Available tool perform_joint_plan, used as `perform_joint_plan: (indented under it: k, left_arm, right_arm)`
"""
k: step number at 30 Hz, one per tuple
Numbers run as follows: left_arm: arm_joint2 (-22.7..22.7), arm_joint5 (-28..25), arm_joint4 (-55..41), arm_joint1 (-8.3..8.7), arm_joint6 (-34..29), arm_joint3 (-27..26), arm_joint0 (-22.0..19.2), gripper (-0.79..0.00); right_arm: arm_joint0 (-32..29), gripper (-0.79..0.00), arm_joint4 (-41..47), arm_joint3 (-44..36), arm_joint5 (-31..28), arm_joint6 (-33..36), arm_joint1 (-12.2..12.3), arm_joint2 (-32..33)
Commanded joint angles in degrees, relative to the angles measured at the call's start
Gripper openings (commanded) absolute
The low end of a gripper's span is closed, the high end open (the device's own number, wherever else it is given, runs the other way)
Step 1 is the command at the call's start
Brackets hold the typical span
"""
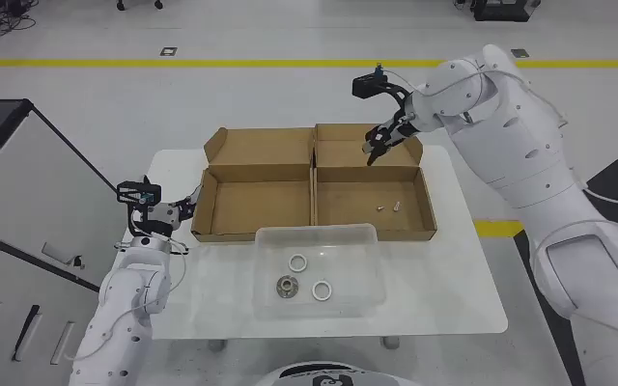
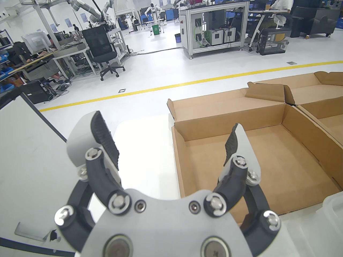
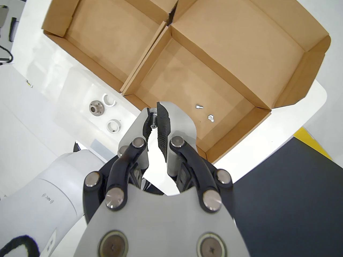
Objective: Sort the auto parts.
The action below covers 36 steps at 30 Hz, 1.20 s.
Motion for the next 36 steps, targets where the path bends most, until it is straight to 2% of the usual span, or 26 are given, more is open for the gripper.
perform_joint_plan:
  k: [1, 10, 16, 36]
  left_arm:
    - [0.0, 0.0, 0.0, 0.0, 0.0, 0.0, 0.0, 0.0]
    - [0.0, 0.0, 0.0, 0.0, 0.0, 0.0, 0.0, 0.0]
    - [0.0, 0.0, 0.0, 0.0, 0.0, 0.0, 0.0, 0.0]
    - [0.0, 0.0, 0.0, 0.0, 0.0, 0.0, 0.0, 0.0]
  right_arm:
    - [0.2, -0.785, -0.8, 2.2, -0.3, -1.1, -0.7, -2.0]
    - [-1.4, -0.785, -3.7, 8.9, 2.0, -8.5, -4.3, -9.9]
    - [-2.3, -0.785, -6.6, 12.1, 3.7, -10.6, -6.7, -14.4]
    - [-3.5, -0.785, -10.7, 22.9, 7.2, -13.7, -13.1, -20.2]
